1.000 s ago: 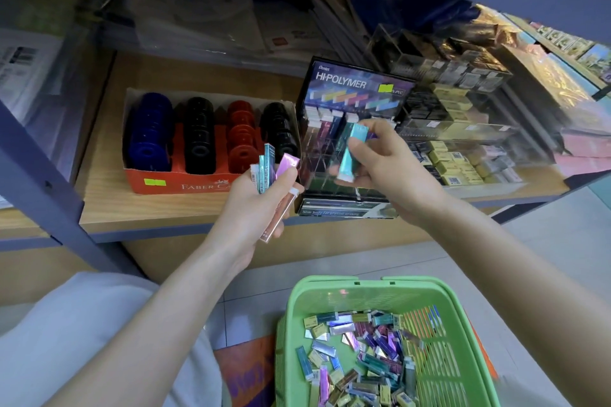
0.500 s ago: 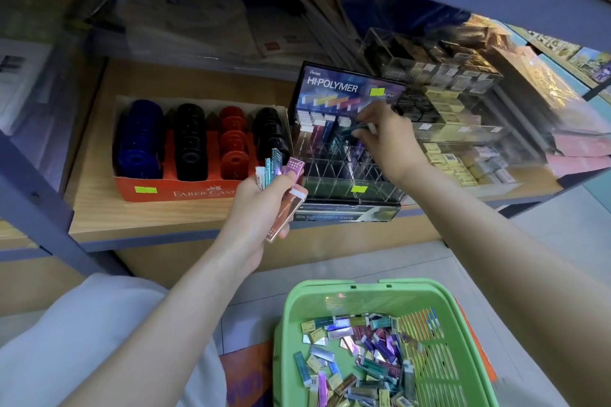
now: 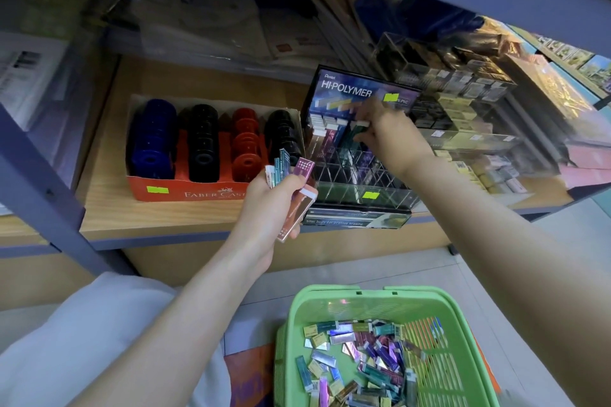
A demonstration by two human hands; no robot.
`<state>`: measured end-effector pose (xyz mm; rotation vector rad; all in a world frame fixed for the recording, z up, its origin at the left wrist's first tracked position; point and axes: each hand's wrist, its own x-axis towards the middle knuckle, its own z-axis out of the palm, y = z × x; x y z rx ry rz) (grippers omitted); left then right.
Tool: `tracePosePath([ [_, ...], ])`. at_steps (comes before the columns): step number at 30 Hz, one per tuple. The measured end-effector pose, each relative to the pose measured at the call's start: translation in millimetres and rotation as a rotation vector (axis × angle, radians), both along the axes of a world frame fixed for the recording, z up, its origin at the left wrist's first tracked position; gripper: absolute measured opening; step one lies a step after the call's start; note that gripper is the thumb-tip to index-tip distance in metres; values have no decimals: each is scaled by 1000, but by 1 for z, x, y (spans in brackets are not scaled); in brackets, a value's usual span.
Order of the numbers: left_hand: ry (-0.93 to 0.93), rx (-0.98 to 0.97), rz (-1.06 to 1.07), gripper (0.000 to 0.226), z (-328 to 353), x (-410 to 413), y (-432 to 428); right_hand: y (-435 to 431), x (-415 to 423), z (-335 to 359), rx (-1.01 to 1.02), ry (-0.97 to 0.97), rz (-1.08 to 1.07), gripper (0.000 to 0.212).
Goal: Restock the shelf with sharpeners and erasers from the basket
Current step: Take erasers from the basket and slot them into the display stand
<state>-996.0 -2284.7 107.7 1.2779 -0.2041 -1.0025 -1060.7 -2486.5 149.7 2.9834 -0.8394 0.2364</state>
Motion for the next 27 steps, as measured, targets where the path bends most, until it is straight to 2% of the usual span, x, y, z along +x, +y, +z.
tracePosePath([
  [4, 7, -30, -13, 3, 2, -1, -1, 2, -5, -8, -80, -35, -28, 30],
  [10, -31, -29, -16, 10, 0, 0, -5, 5, -2, -9, -129, -21, -27, 22],
  [12, -54, -26, -20, 8, -2, 0, -6, 12, -5, -7, -120, -110, -10, 19],
  [15, -90, -42, -31, 4, -3, 0, -7, 39, -15, 1, 115, -326, 9, 24],
  [17, -118, -55, -46, 4, -3, -1, -7, 61, -23, 7, 369, -302, 15, 28],
  [19, -140, -51, -69, 5, -2, -3, -7, 78, -30, 8, 610, -257, 16, 16],
  [21, -142, -48, -83, 8, -1, -6, -8, 82, -34, 6, 808, -308, -5, 5],
  [25, -137, -30, -92, 18, -2, -8, -8, 80, -40, 11, 1058, -499, -97, 5],
  [27, -170, -28, -77, 19, -3, -7, -8, 79, -44, 12, 1097, -521, -122, 4],
])
